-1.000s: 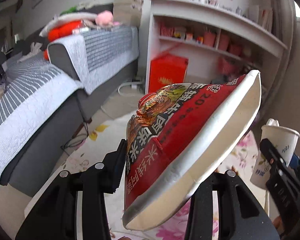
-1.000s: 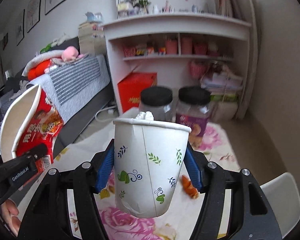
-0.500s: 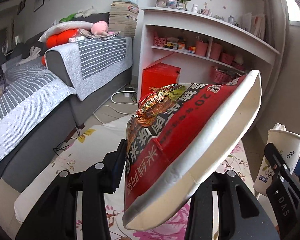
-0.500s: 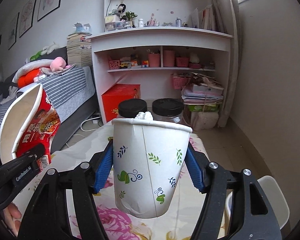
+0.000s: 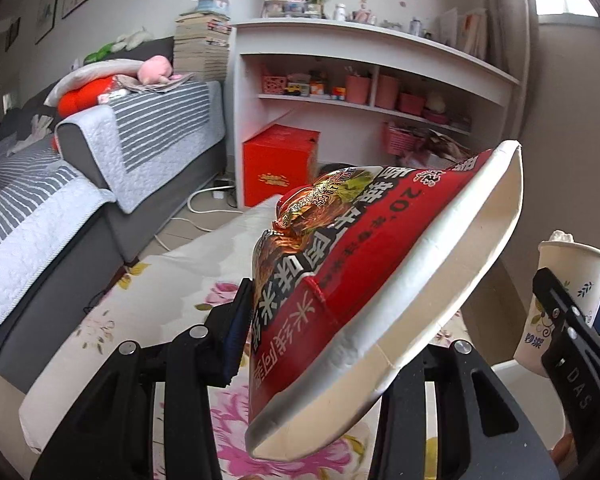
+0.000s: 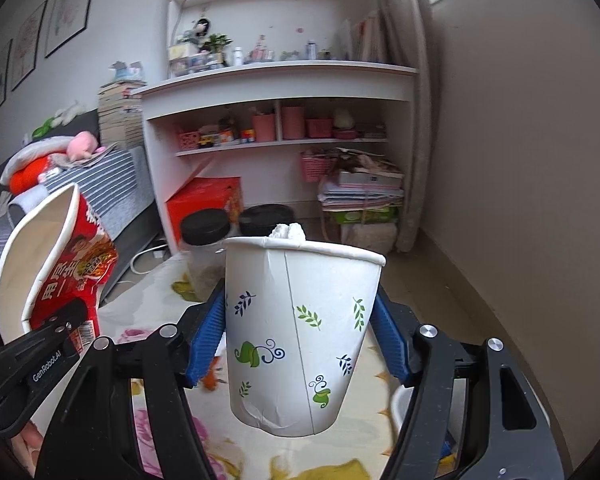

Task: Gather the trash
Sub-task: 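Carry the wrapper and paper cup over the white bin and open both grippers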

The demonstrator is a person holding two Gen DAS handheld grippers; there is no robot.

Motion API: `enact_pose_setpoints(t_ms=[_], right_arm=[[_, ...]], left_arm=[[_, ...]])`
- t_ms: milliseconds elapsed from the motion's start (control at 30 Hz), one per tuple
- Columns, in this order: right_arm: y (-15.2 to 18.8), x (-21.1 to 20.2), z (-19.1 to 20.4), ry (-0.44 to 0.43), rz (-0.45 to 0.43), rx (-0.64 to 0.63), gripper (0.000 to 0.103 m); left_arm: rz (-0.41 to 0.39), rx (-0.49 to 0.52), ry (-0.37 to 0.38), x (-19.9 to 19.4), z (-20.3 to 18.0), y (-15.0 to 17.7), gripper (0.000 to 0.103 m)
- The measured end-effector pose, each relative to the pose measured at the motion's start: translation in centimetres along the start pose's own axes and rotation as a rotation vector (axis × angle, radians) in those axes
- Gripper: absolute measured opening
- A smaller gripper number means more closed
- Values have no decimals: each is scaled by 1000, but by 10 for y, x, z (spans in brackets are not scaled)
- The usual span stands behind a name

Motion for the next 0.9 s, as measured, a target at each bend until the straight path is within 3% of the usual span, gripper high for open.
enact_pose_setpoints(t_ms=[600, 833, 900], right_arm=[[15, -1, -161, 220, 98, 169, 68], [19, -17, -225, 334, 92, 261, 89], [20, -23, -244, 369, 83, 287, 90]], left_arm=[[89, 119, 130, 18, -114, 36, 42], [130, 169, 191, 23, -168, 56, 42], [142, 182, 207, 24, -184, 62, 42]])
Point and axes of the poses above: each gripper's, at about its wrist camera, not at the fingertips, and x roughly the way its jaws point, z to its left, y to its underside, the point moved 9 cm from there along x, roughly the way its jaws point, and after that the axes turned 7 degrees about y, right-handed, at the moved point
